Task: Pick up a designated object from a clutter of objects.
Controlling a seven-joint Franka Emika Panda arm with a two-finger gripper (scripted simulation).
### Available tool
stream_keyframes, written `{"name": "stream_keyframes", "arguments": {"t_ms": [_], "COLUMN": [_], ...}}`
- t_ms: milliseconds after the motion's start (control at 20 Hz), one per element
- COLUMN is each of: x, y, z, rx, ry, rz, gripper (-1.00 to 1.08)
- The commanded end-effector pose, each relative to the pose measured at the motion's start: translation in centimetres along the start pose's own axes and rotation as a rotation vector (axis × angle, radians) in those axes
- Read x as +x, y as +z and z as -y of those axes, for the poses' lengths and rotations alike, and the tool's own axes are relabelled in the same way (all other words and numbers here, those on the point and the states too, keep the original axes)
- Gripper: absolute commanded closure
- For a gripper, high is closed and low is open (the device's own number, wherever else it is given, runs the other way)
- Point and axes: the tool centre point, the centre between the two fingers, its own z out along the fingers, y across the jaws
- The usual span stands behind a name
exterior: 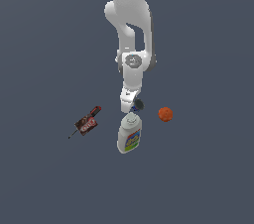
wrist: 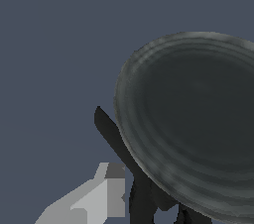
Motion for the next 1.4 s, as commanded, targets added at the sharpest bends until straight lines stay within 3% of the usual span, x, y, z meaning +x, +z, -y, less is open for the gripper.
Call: {"name": "stream_keyframes", "arguments": {"t_ms": [0, 600, 1350], "x": [0.0, 0.2, 0.9], "y": [-0.2, -4.1, -15.3], "z": [-0.1, -2.8, -10.3], "rx": [-0.001, 0.0, 0.001], "ry": [0.0, 0.0, -0.001], "rz": [0.0, -0.001, -0.003], "gripper": [1.08, 1.08, 1.08]}}
